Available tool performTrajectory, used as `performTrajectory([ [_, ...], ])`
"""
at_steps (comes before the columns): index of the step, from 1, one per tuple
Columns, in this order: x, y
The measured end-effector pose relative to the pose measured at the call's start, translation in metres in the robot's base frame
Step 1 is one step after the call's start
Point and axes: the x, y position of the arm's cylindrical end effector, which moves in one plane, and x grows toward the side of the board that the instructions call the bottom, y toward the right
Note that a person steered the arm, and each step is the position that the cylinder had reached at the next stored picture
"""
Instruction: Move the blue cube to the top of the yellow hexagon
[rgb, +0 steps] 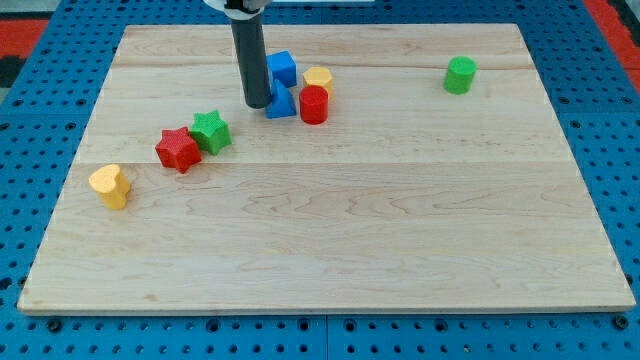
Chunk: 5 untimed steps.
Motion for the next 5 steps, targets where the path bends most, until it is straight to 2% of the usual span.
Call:
performTrajectory([
  [2, -0.056, -0.017],
  [4, -0.064, 0.063],
  [5, -0.050, 0.062],
])
